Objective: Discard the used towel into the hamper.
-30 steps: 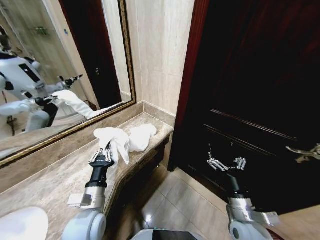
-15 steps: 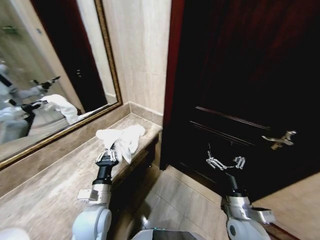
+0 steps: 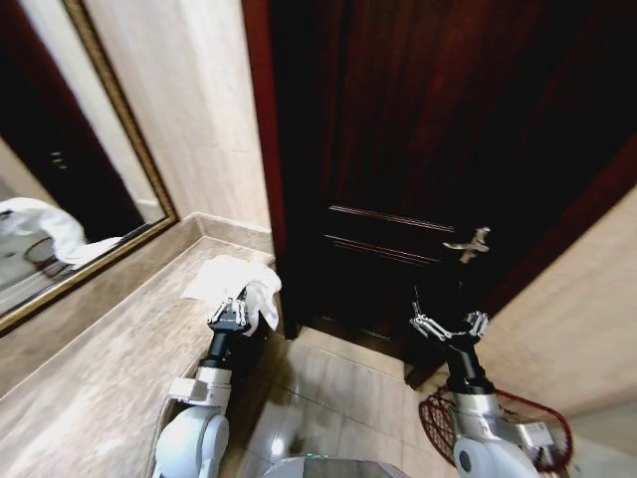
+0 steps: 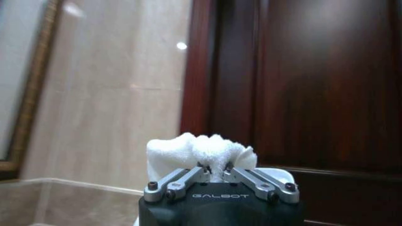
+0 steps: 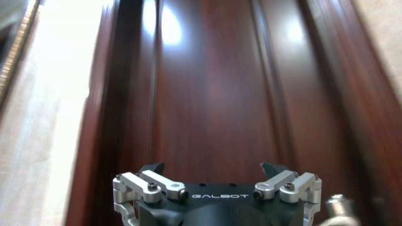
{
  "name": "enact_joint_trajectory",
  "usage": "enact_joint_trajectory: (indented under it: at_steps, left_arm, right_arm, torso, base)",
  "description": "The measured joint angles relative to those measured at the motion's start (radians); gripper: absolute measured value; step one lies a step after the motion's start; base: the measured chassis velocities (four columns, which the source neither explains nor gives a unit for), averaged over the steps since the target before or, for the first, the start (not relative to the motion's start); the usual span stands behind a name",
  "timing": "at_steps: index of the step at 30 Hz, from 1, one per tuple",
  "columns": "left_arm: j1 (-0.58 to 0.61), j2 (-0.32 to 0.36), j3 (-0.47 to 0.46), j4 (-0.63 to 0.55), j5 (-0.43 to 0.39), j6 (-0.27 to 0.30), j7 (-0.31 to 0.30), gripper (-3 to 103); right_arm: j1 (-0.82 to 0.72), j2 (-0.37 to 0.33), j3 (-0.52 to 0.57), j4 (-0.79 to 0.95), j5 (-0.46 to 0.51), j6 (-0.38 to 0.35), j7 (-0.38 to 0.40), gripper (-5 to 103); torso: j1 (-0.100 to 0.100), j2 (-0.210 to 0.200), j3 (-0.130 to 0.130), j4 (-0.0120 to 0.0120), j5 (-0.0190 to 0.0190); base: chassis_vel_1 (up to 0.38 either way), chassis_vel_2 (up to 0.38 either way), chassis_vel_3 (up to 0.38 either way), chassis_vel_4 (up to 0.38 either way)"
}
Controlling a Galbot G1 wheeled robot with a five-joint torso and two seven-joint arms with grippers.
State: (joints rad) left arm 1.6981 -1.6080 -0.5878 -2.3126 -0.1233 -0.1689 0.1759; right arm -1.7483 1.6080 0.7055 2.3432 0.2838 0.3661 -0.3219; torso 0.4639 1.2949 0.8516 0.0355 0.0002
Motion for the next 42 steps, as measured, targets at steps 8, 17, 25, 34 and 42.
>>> enact_joint_trajectory:
  at_steps: [8,17,25,34,42]
  left_arm:
    - [-0.005,0.0,0.032,0.037,-0.011,0.006,0.002,6]
    - [-0.004,0.0,0.051,0.053,-0.012,-0.007,0.01,6]
    - [0.001,0.0,0.063,0.057,-0.014,-0.034,0.036,6]
    - [-0.007,0.0,0.07,0.074,-0.005,-0.041,0.04,6]
    - [-0.014,0.0,0.067,0.082,-0.01,-0.043,0.045,6]
  right_arm:
    - [-0.001,0.0,0.002,0.005,0.001,0.013,0.022,100]
    - [-0.003,-0.002,0.001,0.016,0.006,0.005,0.037,100]
    - [-0.009,-0.004,0.007,0.03,-0.005,-0.032,0.082,100]
    - [-0.01,-0.003,0.004,0.047,-0.043,-0.026,0.188,100]
    - [-0.012,-0.005,0.011,0.054,-0.014,-0.008,0.207,100]
  torso:
    - [0.0,0.0,0.0,-0.0002,-0.0003]
    - [0.0,0.0,0.0,-0.0001,-0.0002]
    - [0.0,0.0,0.0,0.0,-0.0001]
    - [0.0,0.0,0.0,-0.0002,-0.0002]
    - [0.0,0.0,0.0,0.0001,-0.0002]
  base:
    - [-0.119,-0.118,-0.116,-0.129]
    - [-0.134,-0.123,-0.131,-0.115]
    - [-0.121,-0.122,-0.121,-0.129]
    - [-0.131,-0.132,-0.125,-0.121]
    - [-0.121,-0.121,-0.119,-0.124]
